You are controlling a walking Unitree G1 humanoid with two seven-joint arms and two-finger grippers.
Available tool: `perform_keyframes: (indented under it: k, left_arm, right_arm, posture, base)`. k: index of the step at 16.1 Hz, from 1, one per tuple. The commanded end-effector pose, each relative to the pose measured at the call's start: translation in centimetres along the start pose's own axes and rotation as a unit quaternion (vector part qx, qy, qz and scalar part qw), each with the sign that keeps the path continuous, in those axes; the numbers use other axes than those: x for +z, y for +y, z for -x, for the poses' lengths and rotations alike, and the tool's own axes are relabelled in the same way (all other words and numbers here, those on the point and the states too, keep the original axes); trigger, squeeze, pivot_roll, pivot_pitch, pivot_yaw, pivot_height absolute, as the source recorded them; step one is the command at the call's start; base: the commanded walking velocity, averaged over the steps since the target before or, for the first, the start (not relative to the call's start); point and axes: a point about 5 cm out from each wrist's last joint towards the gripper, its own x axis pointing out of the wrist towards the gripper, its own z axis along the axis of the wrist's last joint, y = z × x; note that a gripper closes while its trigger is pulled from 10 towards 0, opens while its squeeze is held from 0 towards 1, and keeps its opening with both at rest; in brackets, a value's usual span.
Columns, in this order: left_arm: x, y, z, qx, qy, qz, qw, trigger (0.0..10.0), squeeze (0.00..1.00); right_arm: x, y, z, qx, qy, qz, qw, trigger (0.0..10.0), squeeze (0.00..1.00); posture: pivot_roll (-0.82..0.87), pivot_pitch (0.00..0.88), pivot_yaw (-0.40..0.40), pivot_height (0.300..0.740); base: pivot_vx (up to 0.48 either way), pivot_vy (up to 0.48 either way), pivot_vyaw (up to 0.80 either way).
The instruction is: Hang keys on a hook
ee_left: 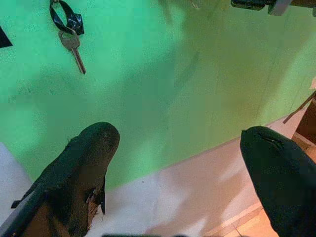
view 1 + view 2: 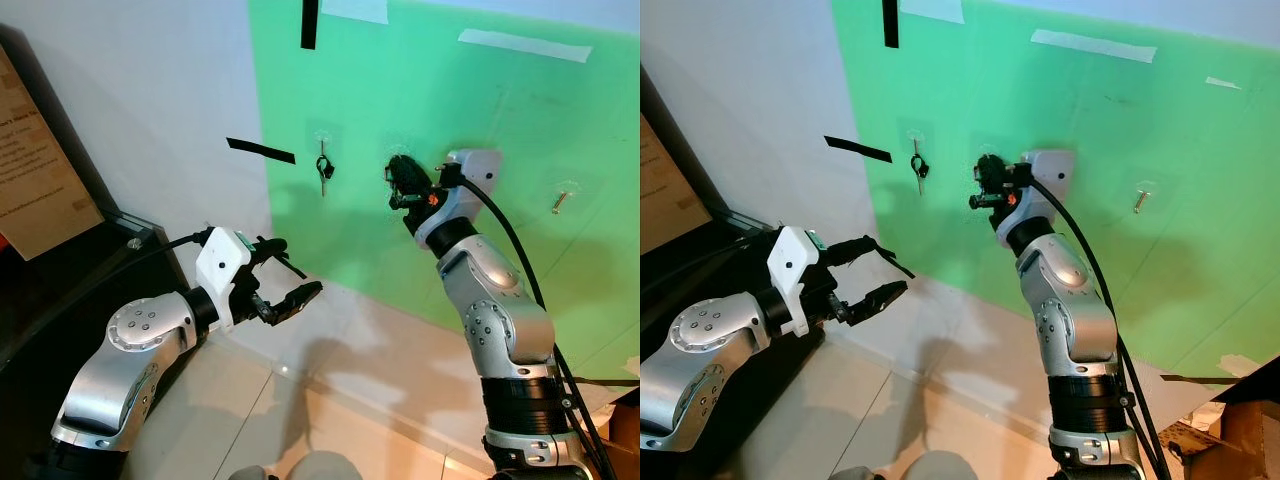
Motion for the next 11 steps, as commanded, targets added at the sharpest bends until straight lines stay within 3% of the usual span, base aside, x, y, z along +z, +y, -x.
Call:
perform_keyframes:
  k: [1,4,11]
  left_arm:
    - [0.4,-0.1,-0.1,-0.007,0.0,-0.007,1.0,10.0,0.0]
    - [0.4,-0.1,-0.1,-0.005,0.002,-0.008,1.0,10.0,0.0]
    - [0.4,-0.1,-0.1,-0.009,0.004,-0.01,1.0,10.0,0.0]
  right_arm:
    - [0.2,-1.2,-0.1,-0.04,-0.002,0.009,0.999,10.0,0.0]
    - [-0.2,-2.0,0.5,-0.061,0.01,0.016,0.998,10.0,0.0]
    - [-0.4,-1.8,1.4,-0.043,0.014,0.028,0.999,10.0,0.0]
  posture:
    - [-0.03,0.0,0.013,0.74]
    - [-0.02,0.0,0.014,0.74]
    - [-0.03,0.0,0.023,0.74]
  base:
    - [0.0,0.0,0.0]
    - [0.0,0.0,0.0]
    - [0.0,0.0,0.0]
